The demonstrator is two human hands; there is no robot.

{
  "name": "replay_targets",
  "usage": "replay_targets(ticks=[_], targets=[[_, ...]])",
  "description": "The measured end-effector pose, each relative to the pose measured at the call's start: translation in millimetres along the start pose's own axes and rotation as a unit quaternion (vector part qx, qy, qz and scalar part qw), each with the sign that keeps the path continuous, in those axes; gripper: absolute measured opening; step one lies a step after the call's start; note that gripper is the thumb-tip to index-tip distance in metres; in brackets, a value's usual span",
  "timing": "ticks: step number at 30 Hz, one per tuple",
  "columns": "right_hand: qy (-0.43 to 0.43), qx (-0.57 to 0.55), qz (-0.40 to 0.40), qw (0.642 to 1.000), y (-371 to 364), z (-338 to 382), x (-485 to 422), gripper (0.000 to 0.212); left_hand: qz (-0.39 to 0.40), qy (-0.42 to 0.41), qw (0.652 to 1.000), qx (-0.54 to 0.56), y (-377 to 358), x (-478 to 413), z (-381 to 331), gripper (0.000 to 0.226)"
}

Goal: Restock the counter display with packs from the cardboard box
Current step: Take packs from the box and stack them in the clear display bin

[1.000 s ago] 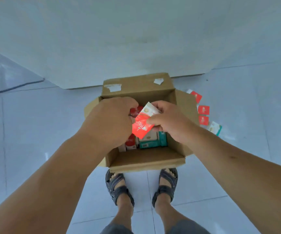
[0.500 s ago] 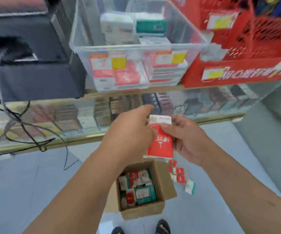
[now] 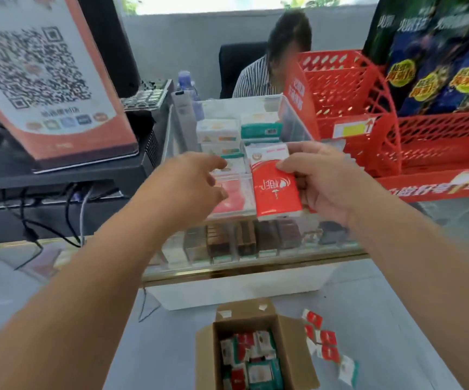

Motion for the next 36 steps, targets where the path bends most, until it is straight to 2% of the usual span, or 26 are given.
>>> replay_targets(ticks=[5,12,14,17,21,24,29,33,36], targets=[[0.007,0.019,-0.002,1.000,6.7,38.9,-45.6,0.021,-0.050,0.009,0.999,-0.017,31.4,-30.3,-9.8,0.046],[-0.038,0.094,0.037,0.994,-13.4,31.3,-93.0,0.055,-0.051,0.007,0.998,-0.030,37.5,-68.5,1.0,0.039],[-0.077,0.122,0.061,0.988,-20.5,25.2,-102.5,0.051,-0.053,0.006,0.998,-0.026,41.6,-80.3,6.2,0.037],[-0.139,0.177,0.076,0.971,-27.7,14.5,-117.6,0.034,-0.042,0.000,0.998,-0.035,41.8,-95.2,14.6,0.036],[-0.128,0.253,0.076,0.956,-41.4,11.4,-141.2,0.034,-0.034,-0.009,0.999,-0.026,38.8,-108.8,21.2,0.035],[-0.164,0.260,0.130,0.942,-68.3,-3.4,-148.7,0.028,-0.036,-0.009,0.999,-0.019,39.3,-115.1,24.5,0.035],[-0.192,0.297,0.203,0.913,-117.4,-37.5,-161.3,0.042,-0.034,-0.009,0.999,-0.015,42.6,-120.8,27.4,0.037],[-0.144,0.384,0.162,0.898,-119.5,-43.1,-175.2,0.058,-0.033,-0.008,0.999,-0.021,41.4,-121.9,30.5,0.038],[-0.183,0.388,0.174,0.886,-115.4,-51.6,-169.7,0.053,-0.030,-0.001,0.999,-0.026,38.0,-121.7,33.3,0.038]])
Point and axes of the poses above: each hand's wrist, its own x-axis away from the middle knuckle, its own y-axis out of the back of the hand, z = x × y, the point moved 9 cm from there along -x, towards the middle knuckle, and after that the axes turned 8 degrees about x, right-handed, at the moved point
